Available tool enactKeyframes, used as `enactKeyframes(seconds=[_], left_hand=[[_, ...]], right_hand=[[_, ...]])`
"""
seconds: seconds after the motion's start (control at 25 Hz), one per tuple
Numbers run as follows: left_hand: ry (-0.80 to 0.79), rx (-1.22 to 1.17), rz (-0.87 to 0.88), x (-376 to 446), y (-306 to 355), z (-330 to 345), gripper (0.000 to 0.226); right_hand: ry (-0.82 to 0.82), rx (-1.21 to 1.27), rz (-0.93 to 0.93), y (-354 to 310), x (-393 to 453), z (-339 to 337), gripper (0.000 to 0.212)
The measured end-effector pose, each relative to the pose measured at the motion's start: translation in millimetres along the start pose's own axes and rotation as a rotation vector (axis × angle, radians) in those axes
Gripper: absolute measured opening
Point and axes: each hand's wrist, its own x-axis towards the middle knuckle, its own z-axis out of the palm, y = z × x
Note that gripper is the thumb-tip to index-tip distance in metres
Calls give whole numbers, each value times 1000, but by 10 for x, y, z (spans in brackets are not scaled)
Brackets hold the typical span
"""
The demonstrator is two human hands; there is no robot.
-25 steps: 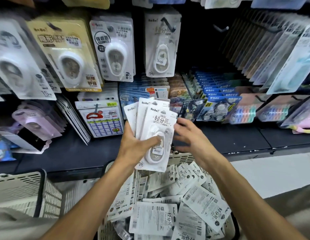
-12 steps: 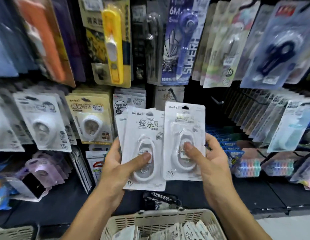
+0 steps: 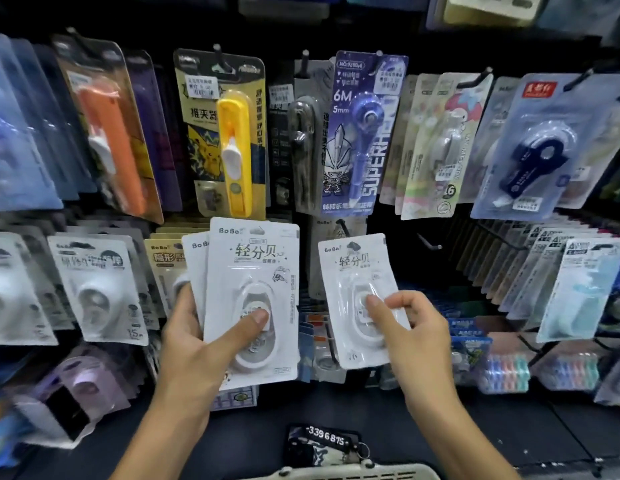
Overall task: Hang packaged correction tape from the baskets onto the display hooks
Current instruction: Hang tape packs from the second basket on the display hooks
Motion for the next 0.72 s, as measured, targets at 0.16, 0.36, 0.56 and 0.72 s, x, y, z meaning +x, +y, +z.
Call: enactKeyframes(seconds=[0.16,0.36,0.56,0.72], left_hand=[[-31,69,-36,33,-2,145,72],[-157,189,-39,260,-11,366,65],[-267,-34,-272,262,-124,418,39],[-205,-7,-263,290,-112,417,28]], right_hand=[[-270,19,128,-65,239,109,44],[-387,185,-35,-105,-82,288,57],[-217,405,-48,-73,-105,340,56],[-162,381,-68,-20,-167,204,35]])
